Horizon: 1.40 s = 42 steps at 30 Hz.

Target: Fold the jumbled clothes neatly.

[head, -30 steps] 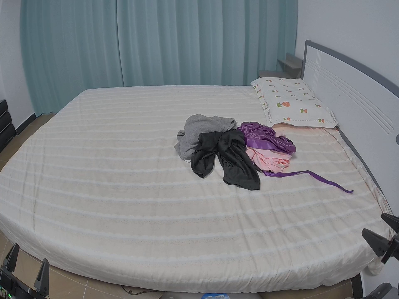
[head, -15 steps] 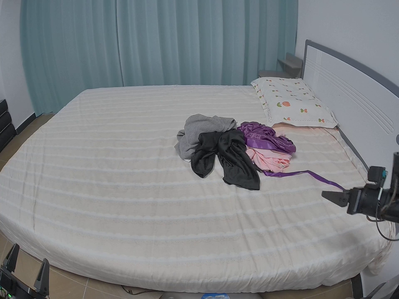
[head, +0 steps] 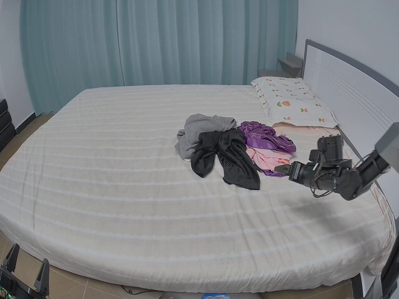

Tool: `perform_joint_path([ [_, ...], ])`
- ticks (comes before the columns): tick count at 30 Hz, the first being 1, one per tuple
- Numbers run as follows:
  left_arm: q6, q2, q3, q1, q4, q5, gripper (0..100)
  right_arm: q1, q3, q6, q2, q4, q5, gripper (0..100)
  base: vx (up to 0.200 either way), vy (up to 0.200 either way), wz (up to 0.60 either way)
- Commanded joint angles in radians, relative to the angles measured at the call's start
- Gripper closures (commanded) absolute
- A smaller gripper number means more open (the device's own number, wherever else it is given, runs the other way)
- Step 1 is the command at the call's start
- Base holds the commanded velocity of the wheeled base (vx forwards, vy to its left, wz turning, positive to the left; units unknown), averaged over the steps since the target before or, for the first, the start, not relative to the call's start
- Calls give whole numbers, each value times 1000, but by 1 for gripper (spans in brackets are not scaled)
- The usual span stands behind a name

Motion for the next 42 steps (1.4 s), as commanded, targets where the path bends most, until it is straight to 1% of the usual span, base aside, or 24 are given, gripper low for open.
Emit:
perform_joint_path([
  [1, -1, -16, 18, 0, -1, 0, 0, 45, -366, 109, 439, 16, -73, 0, 0, 0, 0],
  [6, -1, -16, 18, 0, -1, 0, 0, 46, -472, 110, 513, 45, -105, 0, 0, 0, 0],
  [10, -1, -16, 18, 0, 1, 0, 0, 49, -518, 124, 531, 60, -108, 0, 0, 0, 0],
  [13, -1, -16, 18, 0, -1, 0, 0, 60, -593, 127, 575, 111, -116, 0, 0, 0, 0],
  [16, -1, -16, 18, 0, -1, 0, 0, 69, -646, 129, 614, 120, -129, 0, 0, 0, 0],
  [30, -1, -16, 18, 0, -1, 0, 0, 83, -776, 119, 671, 123, -136, 0, 0, 0, 0],
  [37, -1, -16, 18, 0, -1, 0, 0, 111, -817, 116, 692, 155, -129, 0, 0, 0, 0],
  [38, -1, -16, 18, 0, -1, 0, 0, 111, -825, 116, 698, 161, -129, 100, 0, 0, 0],
  [42, -1, -16, 18, 0, -1, 0, 0, 117, -827, 115, 697, 167, -126, 100, 0, 0, 0],
])
